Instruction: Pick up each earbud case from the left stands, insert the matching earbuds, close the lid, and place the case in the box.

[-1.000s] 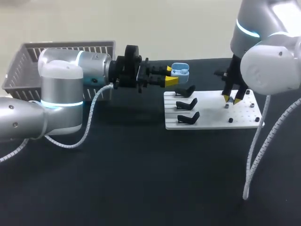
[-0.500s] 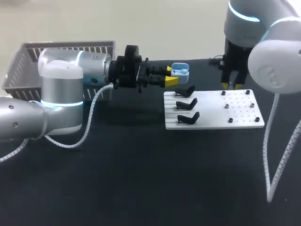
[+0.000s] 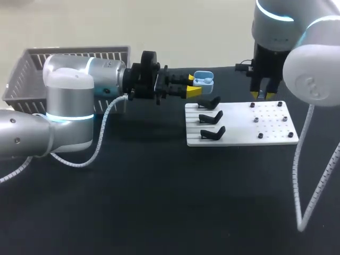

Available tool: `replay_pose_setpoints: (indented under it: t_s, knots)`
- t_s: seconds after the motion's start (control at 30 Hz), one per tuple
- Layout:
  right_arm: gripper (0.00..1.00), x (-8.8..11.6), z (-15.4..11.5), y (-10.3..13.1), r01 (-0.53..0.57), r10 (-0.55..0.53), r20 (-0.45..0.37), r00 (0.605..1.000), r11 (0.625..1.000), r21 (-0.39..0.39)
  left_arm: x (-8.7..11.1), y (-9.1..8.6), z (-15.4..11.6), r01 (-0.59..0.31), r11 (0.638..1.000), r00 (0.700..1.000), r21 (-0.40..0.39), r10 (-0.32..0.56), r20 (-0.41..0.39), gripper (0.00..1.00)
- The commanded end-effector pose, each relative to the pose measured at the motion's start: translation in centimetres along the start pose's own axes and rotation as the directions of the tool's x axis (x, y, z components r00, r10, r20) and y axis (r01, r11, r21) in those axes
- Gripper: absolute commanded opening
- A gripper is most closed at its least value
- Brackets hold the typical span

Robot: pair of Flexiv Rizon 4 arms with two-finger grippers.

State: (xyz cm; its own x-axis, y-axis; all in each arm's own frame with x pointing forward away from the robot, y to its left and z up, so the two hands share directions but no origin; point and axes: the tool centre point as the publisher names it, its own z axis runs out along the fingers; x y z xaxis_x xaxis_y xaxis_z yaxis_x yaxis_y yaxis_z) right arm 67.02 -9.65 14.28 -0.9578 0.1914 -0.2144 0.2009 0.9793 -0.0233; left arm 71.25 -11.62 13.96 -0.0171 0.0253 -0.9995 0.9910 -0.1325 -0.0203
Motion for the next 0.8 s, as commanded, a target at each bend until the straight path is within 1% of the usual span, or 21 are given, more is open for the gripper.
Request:
replay_pose_setpoints:
  t_s: [0.03, 0.13, 0.2, 0.27, 0.4, 0.77, 0.8]
  knots:
    - [0.00, 0.1, -0.7, 0.6, 0.046, -0.046, -0.006, 0.999, 0.999, 0.019, 0.1, -0.1, 0.0, -0.003, 1.000, 1.000, -0.005, 0.003, 0.002, 0.00]
    - [0.00, 0.1, -2.0, 1.6, 0.099, -0.098, -0.033, 0.995, 0.995, 0.016, 0.1, -0.1, 0.0, -0.003, 1.000, 1.000, -0.005, 0.003, 0.002, 0.00]
    - [0.00, 0.1, -3.0, 2.6, 0.144, -0.142, -0.071, 0.987, 0.989, 0.022, 0.1, -0.1, 0.0, -0.003, 1.000, 1.000, -0.005, 0.003, 0.002, 0.00]
    - [0.00, 0.3, -3.8, 3.5, 0.178, -0.175, -0.090, 0.980, 0.984, 0.022, 0.1, -0.1, 0.0, -0.003, 1.000, 1.000, -0.005, 0.003, 0.002, 0.00]
    - [0.00, 0.5, -5.1, 4.9, 0.226, -0.224, -0.106, 0.969, 0.974, 0.007, 0.1, -0.1, 0.0, -0.003, 1.000, 1.000, -0.005, 0.003, 0.002, 0.00]
    - [0.00, 1.0, -5.9, 9.1, 0.365, -0.360, -0.162, 0.919, 0.931, 0.001, 0.1, -0.1, 0.0, -0.003, 1.000, 1.000, -0.005, 0.003, 0.002, 0.00]
    - [0.00, 1.0, -6.1, 9.4, 0.380, -0.376, -0.163, 0.912, 0.925, -0.010, 0.1, -0.1, 0.0, -0.003, 1.000, 1.000, -0.005, 0.003, 0.002, 0.00]
